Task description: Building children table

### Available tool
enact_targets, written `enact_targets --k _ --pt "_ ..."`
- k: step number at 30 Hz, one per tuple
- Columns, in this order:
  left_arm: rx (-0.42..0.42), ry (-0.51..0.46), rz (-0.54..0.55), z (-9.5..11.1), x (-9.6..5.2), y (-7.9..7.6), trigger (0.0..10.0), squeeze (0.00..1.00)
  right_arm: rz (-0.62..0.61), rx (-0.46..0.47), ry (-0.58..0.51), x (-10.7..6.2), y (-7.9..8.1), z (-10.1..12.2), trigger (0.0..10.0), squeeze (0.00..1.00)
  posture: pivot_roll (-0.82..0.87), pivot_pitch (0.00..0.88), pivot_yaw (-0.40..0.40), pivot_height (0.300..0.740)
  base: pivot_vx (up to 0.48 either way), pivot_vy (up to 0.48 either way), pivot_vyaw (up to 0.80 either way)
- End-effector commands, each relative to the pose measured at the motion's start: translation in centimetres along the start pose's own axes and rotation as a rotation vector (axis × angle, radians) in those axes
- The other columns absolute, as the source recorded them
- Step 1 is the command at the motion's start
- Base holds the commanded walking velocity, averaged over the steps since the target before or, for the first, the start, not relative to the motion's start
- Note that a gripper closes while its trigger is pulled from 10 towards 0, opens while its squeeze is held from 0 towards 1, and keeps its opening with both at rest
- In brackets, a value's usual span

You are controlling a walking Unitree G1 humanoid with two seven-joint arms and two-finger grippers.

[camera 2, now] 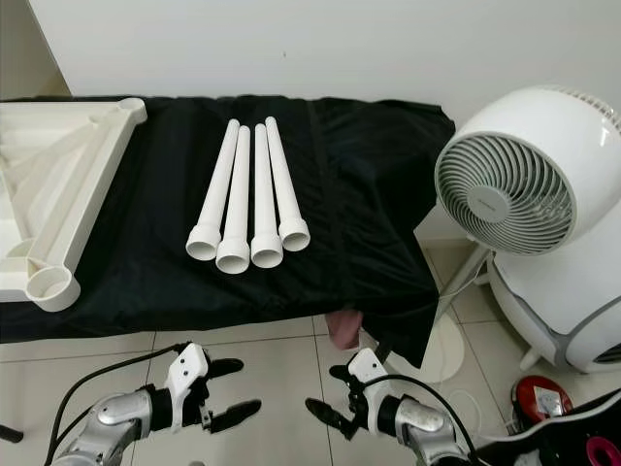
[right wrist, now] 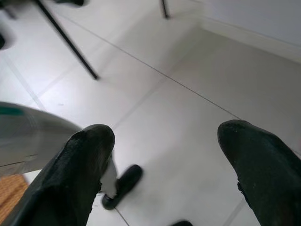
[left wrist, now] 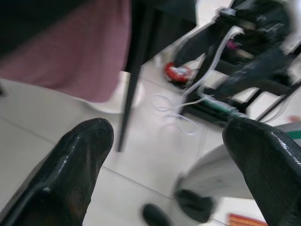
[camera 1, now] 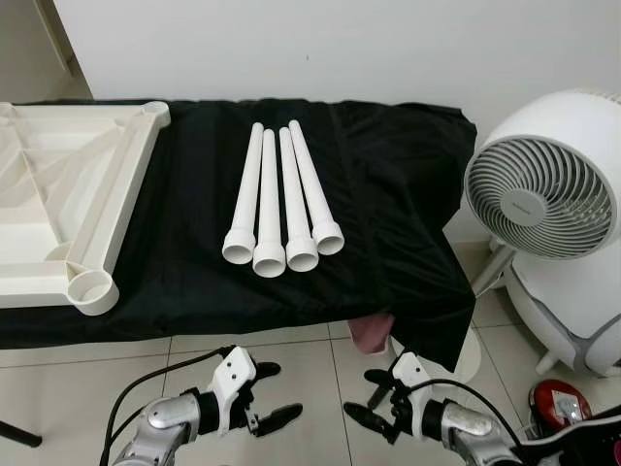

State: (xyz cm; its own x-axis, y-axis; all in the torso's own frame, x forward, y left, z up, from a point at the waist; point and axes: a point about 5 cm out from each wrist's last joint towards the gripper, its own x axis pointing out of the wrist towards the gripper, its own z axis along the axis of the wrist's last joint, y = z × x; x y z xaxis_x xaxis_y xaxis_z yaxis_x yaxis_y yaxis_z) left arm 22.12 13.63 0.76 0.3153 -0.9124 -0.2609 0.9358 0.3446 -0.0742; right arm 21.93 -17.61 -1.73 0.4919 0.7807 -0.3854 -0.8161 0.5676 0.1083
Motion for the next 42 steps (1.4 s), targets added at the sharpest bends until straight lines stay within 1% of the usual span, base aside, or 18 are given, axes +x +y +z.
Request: enact_targets --k 1,5,13,19,20,21,24,26,27,32,33,34,35,37,38,40,41,42 --pt "0.021 -0.001 -0.073 0.5 -0.5 -0.3 10.0 0.00 0.057 -0.018 0.003 -0.5 0.1 0.0 10.0 0.00 -0.10 0.000 -0.017 0.740 0.000 0.000 0.00" --pt "0.038 -0.041 -0.123 2.5 -0.9 -0.3 10.0 0.00 0.145 -0.038 -0.032 -1.1 0.1 0.9 10.0 0.00 -0.10 0.000 -0.019 0.740 0.000 0.000 0.00" --pt "0.067 -0.104 -0.189 4.5 -1.2 -0.2 10.0 0.00 0.182 -0.069 -0.074 -1.5 -0.3 2.1 10.0 0.00 -0.10 0.000 -0.021 0.740 0.000 0.000 0.00" --pt "0.094 -0.135 -0.245 6.7 -2.0 -1.0 10.0 0.00 0.247 -0.112 -0.097 -2.1 -0.2 3.3 10.0 0.00 -0.10 0.000 -0.018 0.740 0.000 0.000 0.00" --pt "0.089 -0.170 -0.255 8.3 -2.3 -1.2 10.0 0.00 0.282 -0.131 -0.145 -2.5 -0.2 4.9 10.0 0.00 -0.09 0.000 -0.015 0.740 0.000 0.000 0.00" --pt "0.089 -0.170 -0.255 8.3 -2.3 -1.2 10.0 0.00 0.282 -0.131 -0.145 -2.5 -0.2 4.9 10.0 0.00 -0.09 0.000 -0.015 0.740 0.000 0.000 0.00" --pt "0.097 -0.221 -0.241 10.0 -2.4 -1.1 10.0 0.00 0.294 -0.147 -0.249 -2.9 -0.6 7.7 10.0 0.00 -0.09 0.000 -0.011 0.740 0.000 0.000 0.00" --pt "0.097 -0.221 -0.241 10.0 -2.4 -1.1 10.0 0.00 0.294 -0.147 -0.249 -2.9 -0.6 7.7 10.0 0.00 -0.09 0.000 -0.011 0.740 0.000 0.000 0.00" --pt "0.105 -0.246 -0.221 10.7 -2.4 -0.9 10.0 0.00 0.274 -0.163 -0.297 -3.1 -1.0 8.9 10.0 0.00 -0.09 0.000 -0.008 0.740 0.000 0.000 0.00" --pt "0.109 -0.263 -0.207 11.1 -2.4 -0.7 10.0 0.00 0.262 -0.174 -0.328 -3.2 -1.2 9.8 10.0 0.00 -0.09 0.000 -0.008 0.740 0.000 0.000 0.00" --pt "0.114 -0.362 -0.102 13.0 -2.0 0.2 10.0 0.00 0.120 -0.220 -0.485 -3.2 -2.5 13.1 10.0 0.00 -0.09 0.000 -0.005 0.740 0.000 0.000 0.00" --pt "0.111 -0.407 -0.042 13.9 -1.8 0.7 10.0 0.00 0.034 -0.235 -0.560 -3.1 -3.1 14.6 10.0 0.00 -0.09 0.000 -0.005 0.740 0.000 0.000 0.00" --pt "0.111 -0.407 -0.042 13.9 -1.8 0.7 10.0 0.00 0.034 -0.235 -0.560 -3.1 -3.1 14.6 10.0 0.00 -0.09 0.000 -0.005 0.740 0.000 0.000 0.00" --pt "0.106 -0.475 0.070 15.1 -1.5 1.8 10.0 0.00 -0.119 -0.196 -0.665 -2.8 -4.1 16.5 10.0 0.00 -0.09 0.000 -0.002 0.740 0.000 0.000 0.00" --pt "0.106 -0.475 0.070 15.1 -1.5 1.8 10.0 0.00 -0.119 -0.196 -0.665 -2.8 -4.1 16.5 10.0 0.00 -0.09 0.000 -0.002 0.740 0.000 0.000 0.00" --pt "0.081 -0.541 0.178 16.4 -1.5 2.8 10.0 0.00 -0.271 -0.145 -0.732 -2.6 -4.9 18.1 10.0 0.00 -0.10 0.000 0.002 0.740 0.000 0.000 0.00" --pt "0.060 -0.560 0.211 16.8 -1.5 3.2 10.0 0.00 -0.320 -0.130 -0.751 -2.6 -5.1 18.7 10.0 0.00 -0.10 0.000 0.002 0.740 0.000 0.000 0.00" --pt "0.060 -0.560 0.211 16.8 -1.5 3.2 10.0 0.00 -0.320 -0.130 -0.751 -2.6 -5.1 18.7 10.0 0.00 -0.10 0.000 0.002 0.740 0.000 0.000 0.00"
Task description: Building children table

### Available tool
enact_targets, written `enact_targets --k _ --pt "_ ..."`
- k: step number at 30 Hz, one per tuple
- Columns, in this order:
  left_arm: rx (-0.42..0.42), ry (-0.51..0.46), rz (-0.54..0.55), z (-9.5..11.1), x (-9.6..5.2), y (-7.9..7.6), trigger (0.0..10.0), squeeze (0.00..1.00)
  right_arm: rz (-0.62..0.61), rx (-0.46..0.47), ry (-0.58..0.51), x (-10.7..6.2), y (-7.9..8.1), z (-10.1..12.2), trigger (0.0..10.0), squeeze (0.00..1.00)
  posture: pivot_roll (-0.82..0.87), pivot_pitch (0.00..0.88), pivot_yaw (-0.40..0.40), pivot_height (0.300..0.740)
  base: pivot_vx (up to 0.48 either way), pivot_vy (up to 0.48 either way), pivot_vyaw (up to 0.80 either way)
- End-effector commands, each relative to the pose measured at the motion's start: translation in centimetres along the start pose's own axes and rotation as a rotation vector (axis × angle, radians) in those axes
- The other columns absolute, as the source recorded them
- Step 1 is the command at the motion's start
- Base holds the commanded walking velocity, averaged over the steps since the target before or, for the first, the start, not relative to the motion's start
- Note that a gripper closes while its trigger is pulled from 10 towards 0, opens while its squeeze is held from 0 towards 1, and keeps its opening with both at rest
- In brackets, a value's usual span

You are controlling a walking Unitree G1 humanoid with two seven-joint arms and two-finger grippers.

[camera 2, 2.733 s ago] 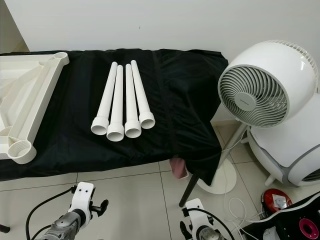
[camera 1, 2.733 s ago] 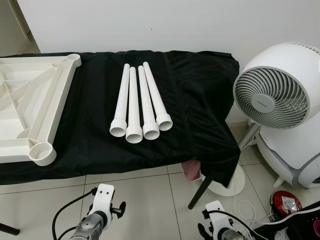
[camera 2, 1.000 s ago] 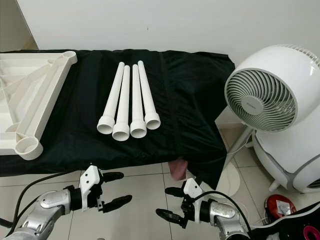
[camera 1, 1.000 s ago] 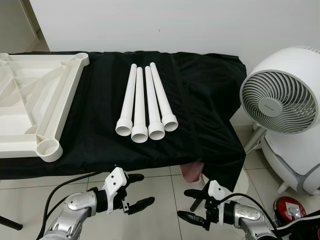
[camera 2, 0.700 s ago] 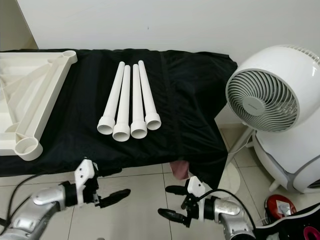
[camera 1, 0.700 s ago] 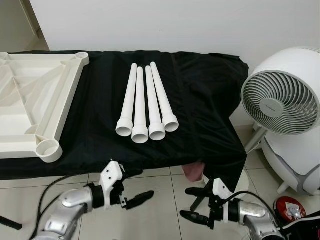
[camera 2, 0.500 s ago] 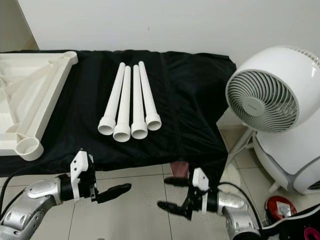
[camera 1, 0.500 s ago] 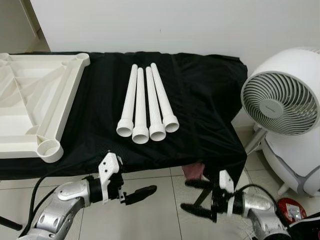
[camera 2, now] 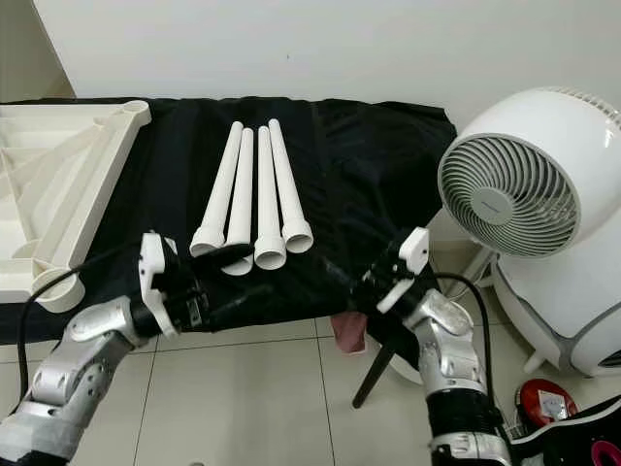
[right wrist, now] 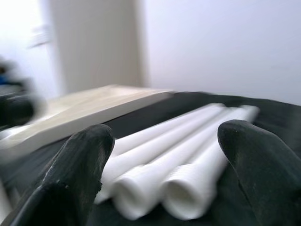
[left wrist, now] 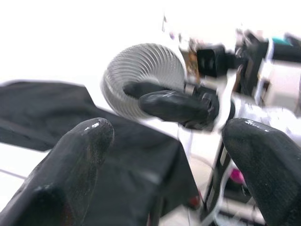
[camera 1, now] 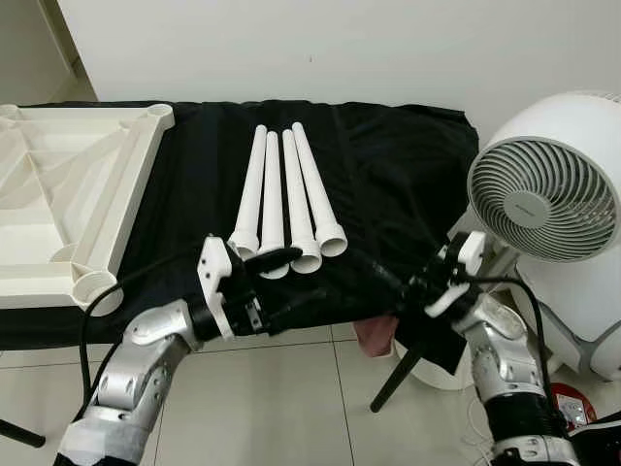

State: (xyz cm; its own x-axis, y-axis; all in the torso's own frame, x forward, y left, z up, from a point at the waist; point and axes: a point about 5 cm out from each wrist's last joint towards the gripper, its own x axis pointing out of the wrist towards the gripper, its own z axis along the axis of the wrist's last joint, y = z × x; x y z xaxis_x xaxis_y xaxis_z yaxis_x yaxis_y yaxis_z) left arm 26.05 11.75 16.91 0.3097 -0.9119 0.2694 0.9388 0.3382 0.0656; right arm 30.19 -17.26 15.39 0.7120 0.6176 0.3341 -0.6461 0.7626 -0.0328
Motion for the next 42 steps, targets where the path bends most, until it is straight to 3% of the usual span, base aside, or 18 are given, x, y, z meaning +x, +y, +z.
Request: enact_targets --k 1,3,5,8,11,14,16,19,21,23,27,34,39,42 --pt "0.008 -0.022 0.306 0.4 0.1 2.0 10.0 0.00 -0.121 -0.019 -0.020 0.8 -0.7 0.8 10.0 0.00 -0.10 0.000 0.004 0.740 0.000 0.000 0.00" --pt "0.031 -0.015 0.434 0.5 0.7 3.4 10.0 0.00 -0.251 -0.047 -0.006 2.1 -0.8 1.1 10.0 0.00 -0.10 0.000 0.008 0.740 0.000 0.000 0.00" --pt "0.041 0.000 0.470 0.4 0.9 3.8 10.0 0.00 -0.285 -0.058 0.003 2.4 -0.8 1.2 10.0 0.00 -0.10 0.000 0.008 0.740 0.000 0.000 0.00" --pt "-0.005 0.060 0.581 -0.3 1.0 5.2 10.0 0.00 -0.391 -0.075 -0.018 3.2 -0.8 1.7 10.0 0.00 -0.10 0.000 0.001 0.740 0.000 0.000 0.00" --pt "-0.050 0.044 0.657 -0.7 0.9 6.0 10.0 0.00 -0.431 -0.095 -0.035 3.6 -0.7 1.9 10.0 0.00 -0.11 0.000 -0.006 0.740 0.000 0.000 0.00" --pt "-0.020 0.017 0.783 -1.2 0.5 6.9 10.0 0.00 -0.455 -0.112 -0.025 3.6 -0.3 1.3 10.0 0.00 -0.12 0.000 -0.005 0.740 0.000 0.000 0.00" --pt "-0.045 0.013 0.816 -1.5 0.3 7.2 10.0 0.00 -0.471 -0.122 -0.010 3.5 -0.3 1.0 10.0 0.00 -0.13 0.000 0.005 0.740 0.000 0.000 0.00" --pt "-0.008 0.055 0.883 -2.1 -0.2 7.3 10.0 0.00 -0.529 -0.115 0.027 3.0 -0.5 0.2 10.0 0.00 -0.12 0.000 0.026 0.740 0.000 0.000 0.00" --pt "0.004 0.078 1.029 -2.4 -1.7 7.9 10.0 0.00 -0.618 -0.153 0.040 2.2 -1.0 0.0 10.0 0.00 -0.12 0.000 0.043 0.740 0.000 0.000 0.00" --pt "-0.018 0.087 1.072 -2.7 -2.3 8.1 10.0 0.00 -0.639 -0.170 0.047 2.0 -1.1 -0.1 10.0 0.00 -0.11 0.000 0.052 0.740 0.000 0.000 0.00" --pt "0.042 0.131 1.085 -2.4 -3.1 8.6 10.0 0.00 -0.668 -0.218 0.046 2.0 -1.1 -0.1 10.0 0.00 -0.11 0.000 0.047 0.740 0.000 0.000 0.00" --pt "0.077 0.139 1.089 -2.4 -3.1 9.5 10.0 0.00 -0.661 -0.239 0.054 2.7 -0.8 -0.4 10.0 0.00 -0.11 0.000 0.042 0.740 0.000 0.000 0.00" --pt "0.080 0.100 1.063 -3.1 -2.7 8.8 10.0 0.00 -0.656 -0.236 0.062 2.6 -0.6 -0.6 10.0 0.00 -0.11 0.000 0.034 0.740 0.000 0.000 0.00" --pt "0.082 0.097 1.104 -3.5 -3.2 8.5 10.0 0.00 -0.653 -0.261 0.069 2.1 -0.3 -0.9 10.0 0.00 -0.12 0.000 0.041 0.740 0.000 0.000 0.00"
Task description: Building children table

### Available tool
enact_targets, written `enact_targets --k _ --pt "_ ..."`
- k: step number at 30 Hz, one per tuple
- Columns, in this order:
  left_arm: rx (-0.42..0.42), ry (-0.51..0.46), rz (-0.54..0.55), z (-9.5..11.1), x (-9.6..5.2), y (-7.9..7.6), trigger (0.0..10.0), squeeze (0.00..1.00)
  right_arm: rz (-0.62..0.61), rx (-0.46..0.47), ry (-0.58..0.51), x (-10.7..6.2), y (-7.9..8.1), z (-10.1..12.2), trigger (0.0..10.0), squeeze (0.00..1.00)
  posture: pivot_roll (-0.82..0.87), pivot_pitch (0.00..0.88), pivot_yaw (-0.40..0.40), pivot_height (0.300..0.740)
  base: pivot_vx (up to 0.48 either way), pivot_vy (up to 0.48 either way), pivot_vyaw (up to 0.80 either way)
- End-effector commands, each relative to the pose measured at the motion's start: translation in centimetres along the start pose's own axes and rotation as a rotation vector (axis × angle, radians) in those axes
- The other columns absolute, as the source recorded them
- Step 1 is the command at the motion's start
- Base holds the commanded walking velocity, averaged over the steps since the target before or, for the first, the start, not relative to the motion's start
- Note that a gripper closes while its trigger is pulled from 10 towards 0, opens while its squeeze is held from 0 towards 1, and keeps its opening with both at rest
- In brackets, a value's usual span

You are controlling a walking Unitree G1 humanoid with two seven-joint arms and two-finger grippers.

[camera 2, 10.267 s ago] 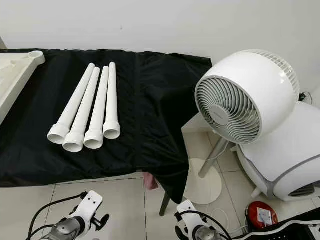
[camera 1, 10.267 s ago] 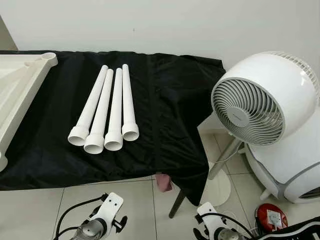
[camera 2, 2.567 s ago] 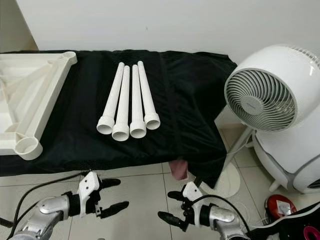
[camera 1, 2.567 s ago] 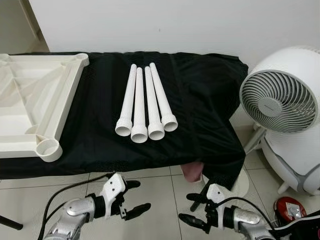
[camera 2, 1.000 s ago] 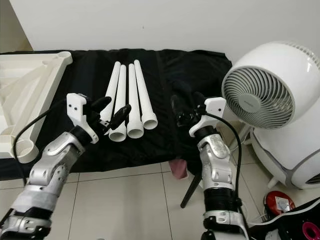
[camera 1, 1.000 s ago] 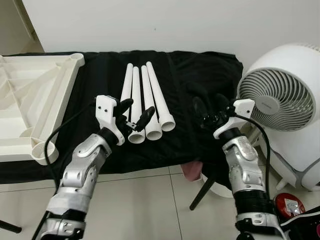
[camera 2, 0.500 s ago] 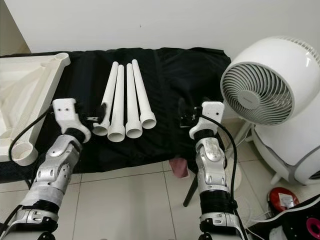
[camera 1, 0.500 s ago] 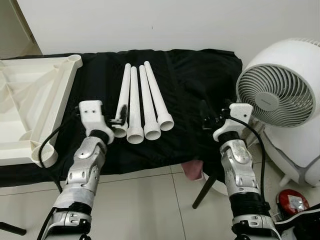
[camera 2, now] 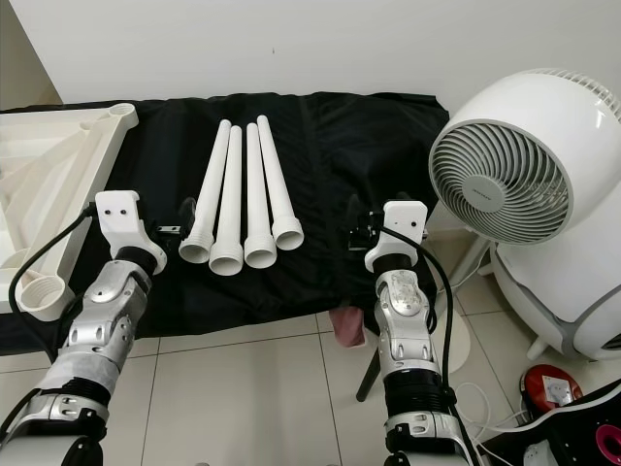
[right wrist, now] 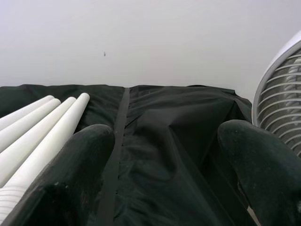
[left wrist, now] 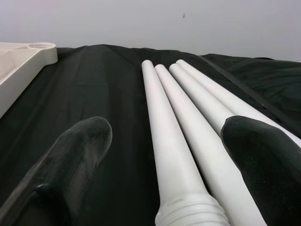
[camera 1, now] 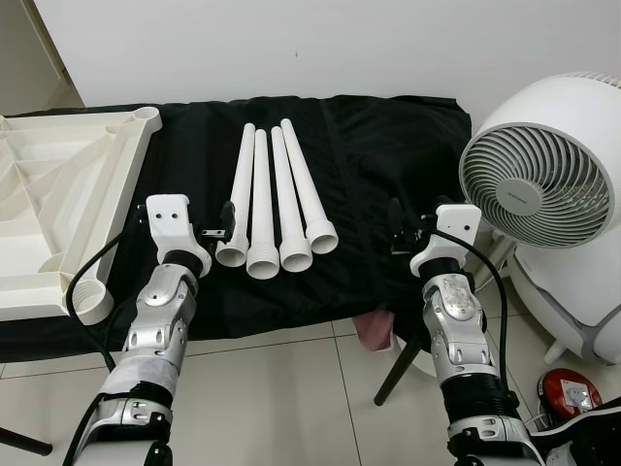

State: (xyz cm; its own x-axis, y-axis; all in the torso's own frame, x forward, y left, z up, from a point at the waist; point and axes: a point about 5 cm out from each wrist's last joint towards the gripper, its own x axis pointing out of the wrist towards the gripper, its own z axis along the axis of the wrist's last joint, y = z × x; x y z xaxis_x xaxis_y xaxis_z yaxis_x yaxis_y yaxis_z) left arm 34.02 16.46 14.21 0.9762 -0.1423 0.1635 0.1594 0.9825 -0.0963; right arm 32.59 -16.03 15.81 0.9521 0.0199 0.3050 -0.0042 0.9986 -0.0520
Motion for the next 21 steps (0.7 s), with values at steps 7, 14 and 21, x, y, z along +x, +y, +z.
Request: enact_targets --k 7,14,21 --pt "-0.061 0.025 0.108 -1.6 -2.6 1.1 10.0 0.00 -0.030 -0.025 0.021 -1.9 -0.6 -1.0 10.0 0.00 -0.11 0.000 0.041 0.740 0.000 0.000 0.00" --pt "-0.049 0.065 0.070 -2.5 -3.2 0.7 10.0 0.00 -0.002 -0.045 0.043 -2.1 -0.4 -1.6 10.0 0.00 -0.08 0.000 0.020 0.740 0.000 0.000 0.00" --pt "-0.013 0.053 0.066 -2.2 -2.6 0.4 10.0 0.00 0.006 -0.043 0.029 -1.6 -0.2 -1.3 10.0 0.00 -0.08 0.000 0.010 0.740 0.000 0.000 0.00"
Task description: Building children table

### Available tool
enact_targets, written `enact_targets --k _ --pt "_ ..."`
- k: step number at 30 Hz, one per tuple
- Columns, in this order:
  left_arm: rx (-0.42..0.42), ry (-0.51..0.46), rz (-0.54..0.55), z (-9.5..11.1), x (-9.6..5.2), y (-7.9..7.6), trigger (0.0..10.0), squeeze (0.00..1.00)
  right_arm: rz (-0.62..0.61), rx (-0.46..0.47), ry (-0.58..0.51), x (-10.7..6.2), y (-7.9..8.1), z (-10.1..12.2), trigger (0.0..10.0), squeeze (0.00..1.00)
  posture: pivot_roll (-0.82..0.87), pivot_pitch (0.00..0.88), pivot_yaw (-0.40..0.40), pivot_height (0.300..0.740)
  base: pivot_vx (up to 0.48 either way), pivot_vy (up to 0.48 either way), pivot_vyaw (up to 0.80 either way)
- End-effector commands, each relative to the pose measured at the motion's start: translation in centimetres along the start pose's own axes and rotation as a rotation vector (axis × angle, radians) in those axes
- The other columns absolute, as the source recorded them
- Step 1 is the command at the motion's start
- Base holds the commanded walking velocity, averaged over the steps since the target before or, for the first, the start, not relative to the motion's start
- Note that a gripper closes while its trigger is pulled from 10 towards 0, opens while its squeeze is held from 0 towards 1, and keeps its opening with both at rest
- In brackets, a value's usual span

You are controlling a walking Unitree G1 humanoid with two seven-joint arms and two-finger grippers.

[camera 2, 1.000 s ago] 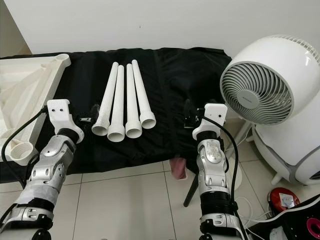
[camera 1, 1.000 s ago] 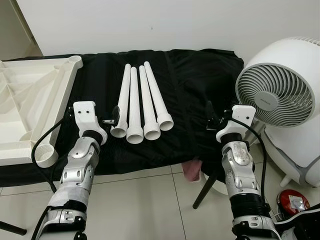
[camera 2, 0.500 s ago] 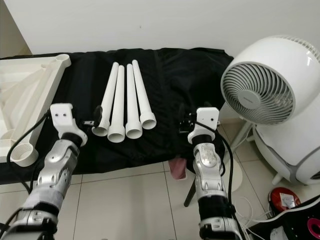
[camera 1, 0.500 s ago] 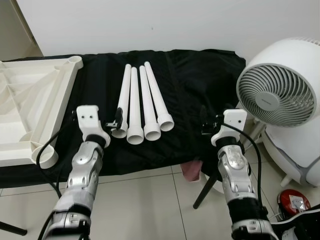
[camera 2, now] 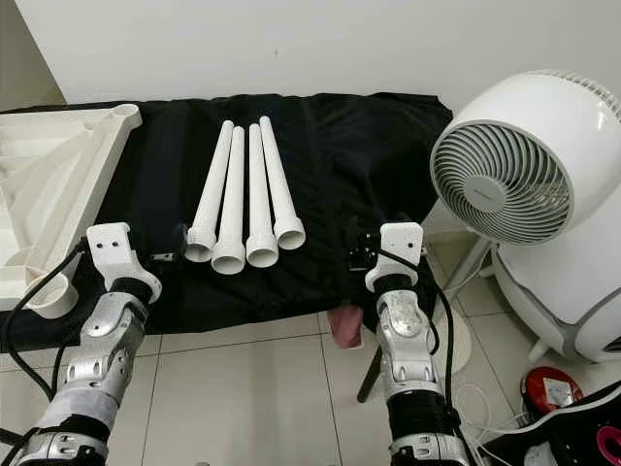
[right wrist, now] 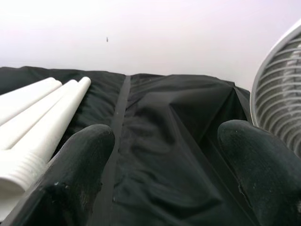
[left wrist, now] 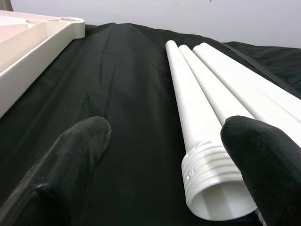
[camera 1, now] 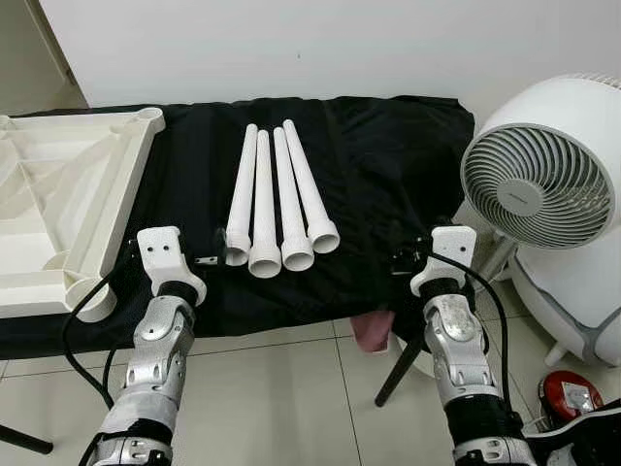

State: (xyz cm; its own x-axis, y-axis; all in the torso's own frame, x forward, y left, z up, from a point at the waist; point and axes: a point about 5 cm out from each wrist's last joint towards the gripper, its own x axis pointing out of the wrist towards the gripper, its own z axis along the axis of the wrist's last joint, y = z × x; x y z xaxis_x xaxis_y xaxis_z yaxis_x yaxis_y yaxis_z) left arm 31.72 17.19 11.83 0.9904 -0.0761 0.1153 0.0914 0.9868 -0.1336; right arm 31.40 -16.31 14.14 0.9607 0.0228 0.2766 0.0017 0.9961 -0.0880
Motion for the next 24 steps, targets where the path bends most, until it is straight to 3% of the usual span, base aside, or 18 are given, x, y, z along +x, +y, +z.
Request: enact_targets --k 1,7,13,24 --pt "0.024 0.001 -0.036 -0.1 0.3 -0.6 10.0 0.00 0.003 -0.005 0.002 0.1 0.1 -0.1 10.0 0.00 -0.08 0.000 0.009 0.740 0.000 0.000 0.00" --pt "0.068 -0.017 -0.078 0.7 0.8 -1.5 10.0 0.00 0.008 -0.001 -0.006 0.5 0.4 0.0 10.0 0.00 -0.08 0.000 0.008 0.740 0.000 0.000 0.00" --pt "0.047 -0.017 -0.091 0.9 1.2 -2.1 10.0 0.00 0.005 -0.006 -0.015 0.6 0.3 0.2 10.0 0.00 -0.08 0.000 0.009 0.740 0.000 0.000 0.00" --pt "0.038 -0.025 -0.074 1.2 1.6 -1.9 10.0 0.00 0.012 -0.025 -0.032 1.0 0.2 0.6 10.0 0.00 -0.08 0.000 0.001 0.740 0.000 0.051 0.00"
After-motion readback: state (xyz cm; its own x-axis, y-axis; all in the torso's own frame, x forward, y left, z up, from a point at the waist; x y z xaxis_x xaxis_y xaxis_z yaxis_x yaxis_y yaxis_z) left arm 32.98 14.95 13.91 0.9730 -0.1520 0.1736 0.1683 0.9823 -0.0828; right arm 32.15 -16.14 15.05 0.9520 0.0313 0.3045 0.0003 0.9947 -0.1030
